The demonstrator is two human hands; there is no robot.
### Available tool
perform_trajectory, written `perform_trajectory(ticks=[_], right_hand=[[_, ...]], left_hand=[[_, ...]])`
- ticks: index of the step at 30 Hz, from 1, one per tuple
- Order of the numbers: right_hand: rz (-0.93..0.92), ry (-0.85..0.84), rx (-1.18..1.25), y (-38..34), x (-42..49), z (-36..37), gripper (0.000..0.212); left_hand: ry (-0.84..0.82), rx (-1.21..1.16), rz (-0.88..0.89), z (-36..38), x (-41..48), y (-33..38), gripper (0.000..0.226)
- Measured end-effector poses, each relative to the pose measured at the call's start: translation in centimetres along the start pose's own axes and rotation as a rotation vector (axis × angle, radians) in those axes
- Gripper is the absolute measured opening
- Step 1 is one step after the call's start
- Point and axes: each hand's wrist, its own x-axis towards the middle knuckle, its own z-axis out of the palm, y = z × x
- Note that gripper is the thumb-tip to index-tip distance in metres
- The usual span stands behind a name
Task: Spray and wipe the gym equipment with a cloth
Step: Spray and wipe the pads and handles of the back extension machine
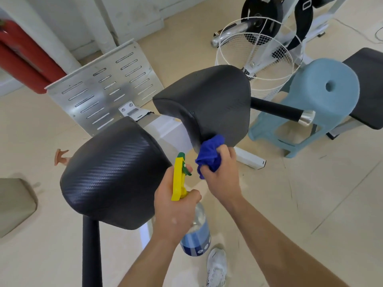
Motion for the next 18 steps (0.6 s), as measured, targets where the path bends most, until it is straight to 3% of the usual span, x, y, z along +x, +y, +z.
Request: perform_trajectory(ticks=[5, 8, 18], right_hand=[[-0.497, 0.099, -0.164, -5.9, 5.0, -3.9, 0.051], [-0.753, 0.104, -0.409, -7.5, 8.3, -2.7, 0.041], [-1.019, 0.232, -0.698, -0.9, 6.1, 0.8, 0.036]], left_hand=[[0.023, -0.041, -0.03, -0.1, -0.7, 0.1, 0.051], [0.034, -0.057, -0.037, -0.1, -0.8, 0.2, 0.051], [0.051, -0.056, -0.029, 0.1, -0.4, 0.0, 0.052]])
